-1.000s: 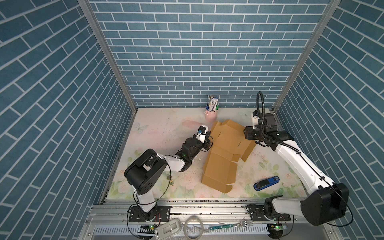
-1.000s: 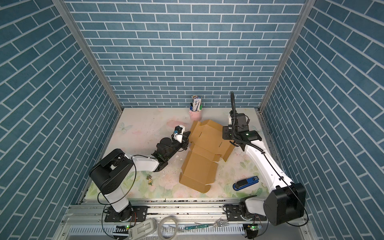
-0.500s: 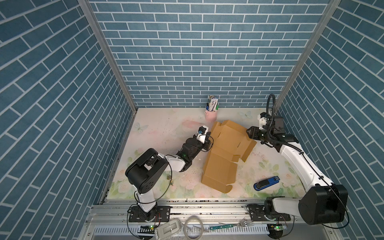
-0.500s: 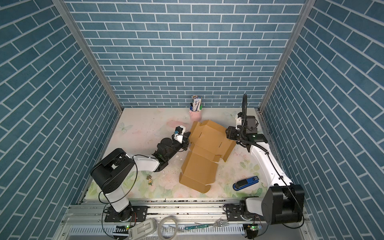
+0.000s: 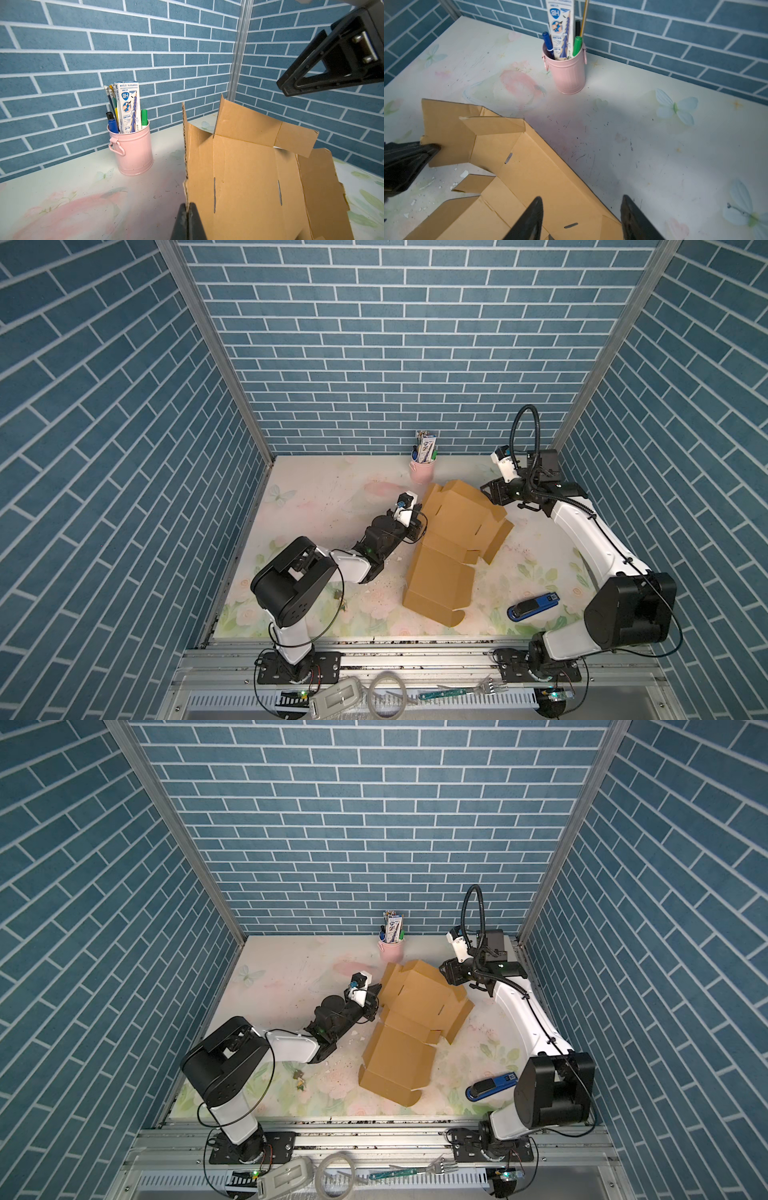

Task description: Fold the paper box

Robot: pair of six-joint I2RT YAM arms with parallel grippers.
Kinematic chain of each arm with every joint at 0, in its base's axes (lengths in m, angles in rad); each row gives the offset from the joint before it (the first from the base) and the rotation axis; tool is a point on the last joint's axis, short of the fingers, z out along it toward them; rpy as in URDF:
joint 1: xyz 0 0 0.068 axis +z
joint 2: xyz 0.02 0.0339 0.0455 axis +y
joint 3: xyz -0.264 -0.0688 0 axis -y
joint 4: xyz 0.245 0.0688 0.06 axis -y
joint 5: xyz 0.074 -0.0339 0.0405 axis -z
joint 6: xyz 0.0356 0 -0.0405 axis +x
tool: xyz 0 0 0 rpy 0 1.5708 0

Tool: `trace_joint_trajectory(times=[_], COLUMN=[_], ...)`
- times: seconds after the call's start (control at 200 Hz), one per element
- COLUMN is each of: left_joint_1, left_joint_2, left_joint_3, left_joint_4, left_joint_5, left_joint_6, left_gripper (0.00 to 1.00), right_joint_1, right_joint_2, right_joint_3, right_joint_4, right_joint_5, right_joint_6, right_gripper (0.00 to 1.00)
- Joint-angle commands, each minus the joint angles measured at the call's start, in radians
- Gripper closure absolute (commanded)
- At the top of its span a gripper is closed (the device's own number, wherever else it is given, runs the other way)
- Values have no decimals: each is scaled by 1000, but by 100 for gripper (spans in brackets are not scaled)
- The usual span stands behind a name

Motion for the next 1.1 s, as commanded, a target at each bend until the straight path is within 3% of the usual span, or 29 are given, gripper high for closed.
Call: trace_joint_trajectory(times=[0.0, 0.21, 0.49, 1.095], left_joint_1=[-2, -2, -2, -8], left_joint_2=[17, 22, 38, 73], left_joint_3=[29, 37, 46, 53], left_joint_4=[11, 0, 1, 27], left_joint_5=[14, 24, 15, 2], left_joint_6=[6, 5, 1, -15], left_gripper=[100, 100, 100, 100], right_joint_1=[23, 26, 63, 209], right_joint_2=[53, 133, 158, 43], right_joint_3=[53, 122, 96, -126], right_joint_4=[-114, -164, -149, 160], right_joint_5=[-16, 22, 50, 454], right_joint_6=[-211, -298, -325, -327], right_gripper=[39, 38, 48, 81])
